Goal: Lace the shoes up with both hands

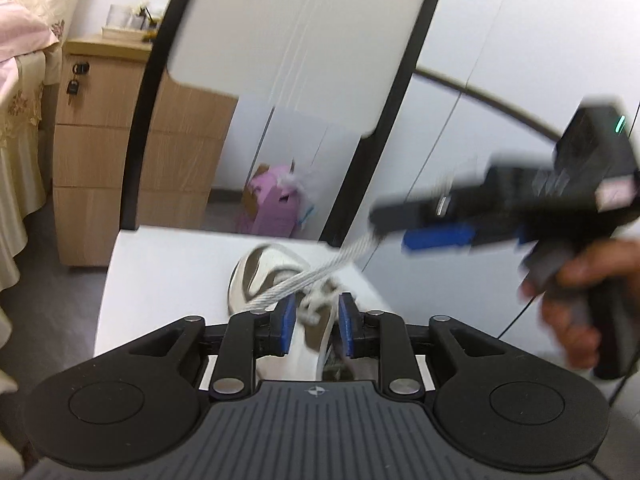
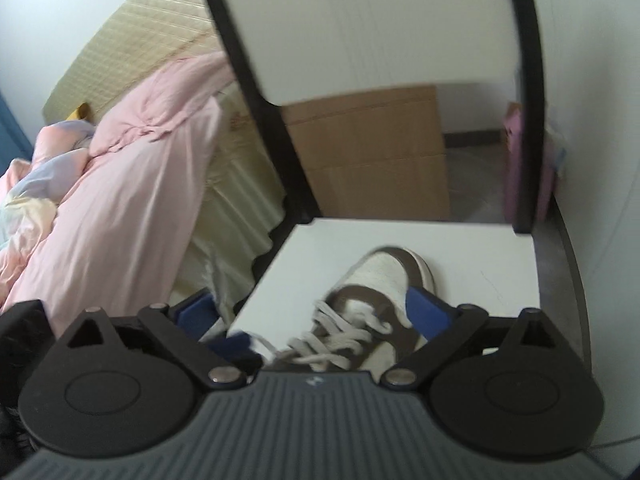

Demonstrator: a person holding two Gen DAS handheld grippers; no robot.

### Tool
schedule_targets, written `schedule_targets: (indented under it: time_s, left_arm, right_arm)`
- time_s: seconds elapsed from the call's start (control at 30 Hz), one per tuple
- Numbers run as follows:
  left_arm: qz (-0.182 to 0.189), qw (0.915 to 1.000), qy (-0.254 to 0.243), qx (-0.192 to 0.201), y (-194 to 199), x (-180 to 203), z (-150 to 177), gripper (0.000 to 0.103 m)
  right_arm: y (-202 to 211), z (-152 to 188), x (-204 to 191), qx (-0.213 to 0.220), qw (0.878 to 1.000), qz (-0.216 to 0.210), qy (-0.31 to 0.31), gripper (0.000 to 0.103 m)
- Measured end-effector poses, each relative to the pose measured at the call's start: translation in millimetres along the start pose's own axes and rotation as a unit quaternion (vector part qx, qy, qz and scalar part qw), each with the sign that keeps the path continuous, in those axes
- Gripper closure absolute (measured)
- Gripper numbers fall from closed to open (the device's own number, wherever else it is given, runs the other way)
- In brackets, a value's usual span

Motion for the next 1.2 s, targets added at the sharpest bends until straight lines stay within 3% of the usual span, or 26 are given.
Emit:
schedule_targets:
  time_s: [0.13, 0.23, 0.33, 0.47, 0.53, 0.6, 0.77, 0.87, 1.03, 1.2]
  left_arm:
    - [-0.02, 0.9993, 0.026, 0.016, -2.1, -12.2, -7.9, 0.072]
    - [-0.065, 0.9962, 0.052, 0.026, -4.0, -26.8, -13.3, 0.072]
    - [-0.093, 0.9875, 0.123, 0.034, 1.0, -50.9, -17.9, 0.072]
    - [-0.182, 0.9671, 0.176, 0.025, 3.3, -76.5, -17.8, 0.072]
    - [-0.195, 0.9594, 0.203, 0.014, 3.1, -88.1, -15.0, 0.072]
    - [-0.183, 0.9601, 0.211, 0.015, 5.8, -91.2, -14.5, 0.072]
    - [-0.114, 0.988, 0.103, 0.018, 7.5, -55.1, -20.8, 0.071]
    - [-0.074, 0.9964, 0.036, 0.02, 4.7, -30.5, -18.8, 0.064]
    - [-0.029, 0.9988, -0.025, 0.029, -2.3, -2.9, -17.6, 0.063]
    - [0.008, 0.9911, -0.121, 0.054, -4.1, 36.2, -8.6, 0.061]
  right_arm:
    - [-1.5, 4.3, 6.6, 0.004, 1.0, -0.004, -0.005, 0.004]
    - [0.4, 4.7, 9.8, 0.01, 1.0, -0.006, -0.015, 0.004]
    - [5.9, 10.4, 14.0, 0.02, 1.0, 0.002, -0.022, 0.003]
    - [13.6, 18.1, 19.6, 0.033, 0.999, 0.015, -0.033, 0.001]
    - [17.5, 22.0, 22.4, 0.04, 0.998, 0.021, -0.039, 0.001]
    - [21.3, 25.9, 25.2, 0.047, 0.998, 0.027, -0.044, 0.001]
    - [24.3, 22.7, 28.0, 0.05, 0.997, 0.028, -0.057, 0.001]
    - [26.4, 22.2, 22.9, 0.057, 0.996, 0.028, -0.056, 0.001]
    - [25.4, 20.0, 13.5, 0.057, 0.997, 0.013, -0.052, 0.001]
    - [28.2, 12.0, 2.7, 0.055, 0.997, -0.005, -0.049, 0.001]
Point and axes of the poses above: each gripper's, at about its wrist camera, not at the fingertips, and y roughly against the way its jaws point, x to its right, z to its underside, the point moved 1 cm from there along -y, roughly the way its jaws point, and after that the axes turned 5 degrees about -x, right-handed, at the moved point
